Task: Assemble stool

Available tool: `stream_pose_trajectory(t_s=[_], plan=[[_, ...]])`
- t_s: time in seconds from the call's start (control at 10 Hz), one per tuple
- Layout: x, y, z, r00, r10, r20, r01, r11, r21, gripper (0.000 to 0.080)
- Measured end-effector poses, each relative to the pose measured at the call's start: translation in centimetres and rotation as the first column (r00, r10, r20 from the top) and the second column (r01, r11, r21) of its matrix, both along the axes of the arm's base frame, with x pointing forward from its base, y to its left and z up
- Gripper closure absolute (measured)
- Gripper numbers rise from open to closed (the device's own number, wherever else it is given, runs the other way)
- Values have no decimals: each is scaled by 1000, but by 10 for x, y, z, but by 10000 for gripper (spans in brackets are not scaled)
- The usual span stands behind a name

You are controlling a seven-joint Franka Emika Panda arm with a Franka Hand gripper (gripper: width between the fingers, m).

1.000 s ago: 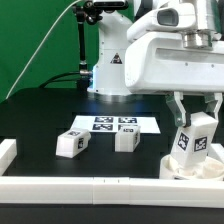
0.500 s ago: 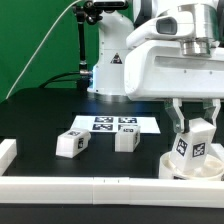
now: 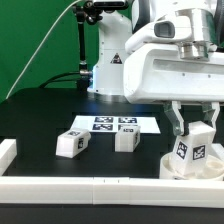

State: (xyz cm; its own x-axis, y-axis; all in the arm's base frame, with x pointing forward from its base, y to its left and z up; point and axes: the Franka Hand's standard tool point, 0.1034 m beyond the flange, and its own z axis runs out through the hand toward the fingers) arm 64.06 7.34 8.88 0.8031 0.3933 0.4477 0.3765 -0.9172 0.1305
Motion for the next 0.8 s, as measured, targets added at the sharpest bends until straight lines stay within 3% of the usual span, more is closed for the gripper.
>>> stream_pose_trajectory(t_s=[0.1,0.2,0.3,0.4,0.8], plan=[[0,0,0,1000,0,0,0,1000,0,434],[0,1,1,1000,0,0,0,1000,1,246],[-1,4,3,1000,4,-8,-4,1000,1,246],[-1,7,8,1000,9,-18,-9,1000,0,170],[-2,0,36,990,27,-136,-31,999,-23,150]])
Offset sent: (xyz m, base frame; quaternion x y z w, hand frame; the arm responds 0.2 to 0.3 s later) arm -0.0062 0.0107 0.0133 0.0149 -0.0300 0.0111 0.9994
